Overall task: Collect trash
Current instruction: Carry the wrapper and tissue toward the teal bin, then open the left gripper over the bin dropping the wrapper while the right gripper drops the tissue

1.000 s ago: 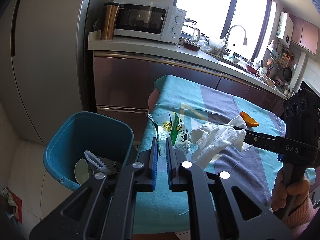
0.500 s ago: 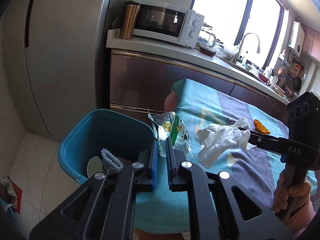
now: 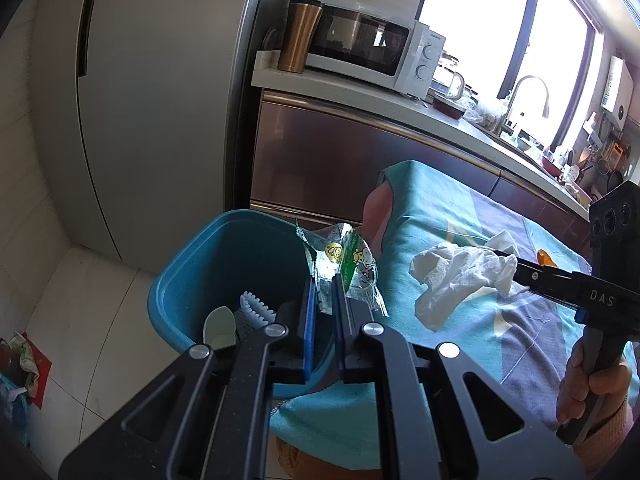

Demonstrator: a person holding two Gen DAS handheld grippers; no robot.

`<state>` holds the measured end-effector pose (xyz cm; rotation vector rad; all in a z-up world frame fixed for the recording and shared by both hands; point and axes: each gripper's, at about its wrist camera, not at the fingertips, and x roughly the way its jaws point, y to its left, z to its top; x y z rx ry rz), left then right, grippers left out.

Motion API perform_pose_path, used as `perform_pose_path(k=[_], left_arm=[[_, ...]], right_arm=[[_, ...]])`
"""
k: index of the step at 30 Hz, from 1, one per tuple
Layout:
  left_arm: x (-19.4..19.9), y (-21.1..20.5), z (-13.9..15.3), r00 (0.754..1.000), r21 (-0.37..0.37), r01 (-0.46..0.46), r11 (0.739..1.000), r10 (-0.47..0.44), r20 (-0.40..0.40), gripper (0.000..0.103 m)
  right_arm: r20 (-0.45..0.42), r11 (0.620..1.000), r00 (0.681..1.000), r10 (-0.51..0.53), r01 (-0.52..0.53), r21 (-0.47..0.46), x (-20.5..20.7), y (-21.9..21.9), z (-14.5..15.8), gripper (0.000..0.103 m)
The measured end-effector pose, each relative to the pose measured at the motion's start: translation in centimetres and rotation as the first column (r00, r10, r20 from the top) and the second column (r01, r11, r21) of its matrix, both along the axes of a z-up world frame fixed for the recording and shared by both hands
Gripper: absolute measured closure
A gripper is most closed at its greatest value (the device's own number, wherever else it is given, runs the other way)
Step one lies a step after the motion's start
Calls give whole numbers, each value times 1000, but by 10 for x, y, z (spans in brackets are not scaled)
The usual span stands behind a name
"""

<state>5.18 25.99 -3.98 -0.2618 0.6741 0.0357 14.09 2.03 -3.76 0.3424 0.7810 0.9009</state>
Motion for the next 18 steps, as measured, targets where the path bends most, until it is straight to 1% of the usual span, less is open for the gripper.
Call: perform_pose_path(k=[7, 14, 18], left_arm=[[1, 10, -7, 999, 10, -33, 999, 33, -16, 95], [3, 13, -10, 998, 42, -56, 998, 57, -21, 95], [5, 17, -15, 997, 42, -68, 997, 69, -31, 95]], right_arm=[[-7, 1000, 1000, 8, -8, -22, 6, 14, -2, 93], [-19, 999, 1000, 13, -13, -39, 10, 24, -6, 93], [-23, 999, 1000, 16, -17, -51, 13, 29, -8, 93]])
